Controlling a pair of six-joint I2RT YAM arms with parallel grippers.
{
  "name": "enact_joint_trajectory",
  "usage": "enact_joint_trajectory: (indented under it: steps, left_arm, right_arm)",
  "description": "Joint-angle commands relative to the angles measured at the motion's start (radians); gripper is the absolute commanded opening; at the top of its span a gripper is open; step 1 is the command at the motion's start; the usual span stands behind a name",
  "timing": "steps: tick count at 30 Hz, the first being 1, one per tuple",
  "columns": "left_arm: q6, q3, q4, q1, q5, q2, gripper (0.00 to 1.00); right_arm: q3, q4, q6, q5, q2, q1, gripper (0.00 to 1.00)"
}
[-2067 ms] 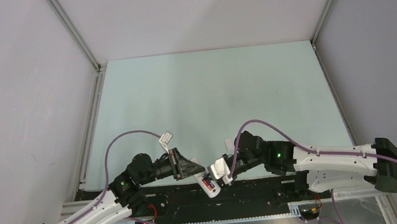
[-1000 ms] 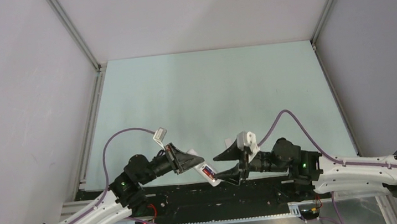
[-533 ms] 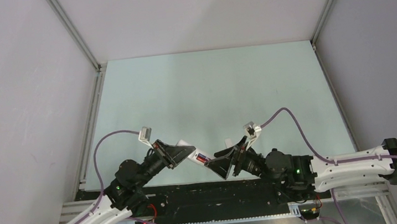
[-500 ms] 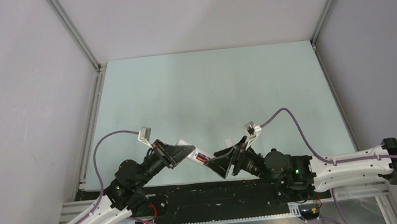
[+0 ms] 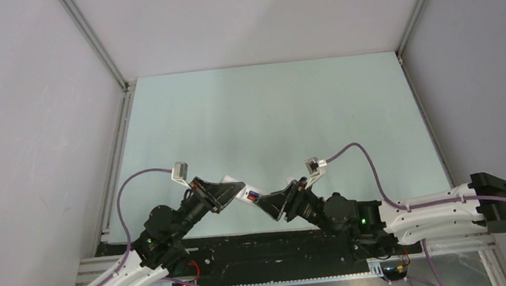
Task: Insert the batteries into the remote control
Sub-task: Load the battery into the remote control.
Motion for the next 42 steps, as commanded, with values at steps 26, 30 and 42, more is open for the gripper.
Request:
enact_joint_trajectory:
  steps: [26,30,42]
  left_arm:
    - [-0.011,-0.005,0.045,0.003,-0.006,-0.034,0.0]
    - [-0.013,-0.011,0.045,0.003,-0.005,-0.036,0.0]
    - [-0.016,-0.013,0.045,0.003,-0.011,-0.028,0.0]
  right_arm:
    - [-0.03,0.199,0.133,0.008,0.081,-0.033,0.18]
    - [-0.03,0.154,0.149,0.021,0.074,-0.033,0.22]
    - [-0.03,0.136,0.086,0.015,0.041,-0.036,0.53]
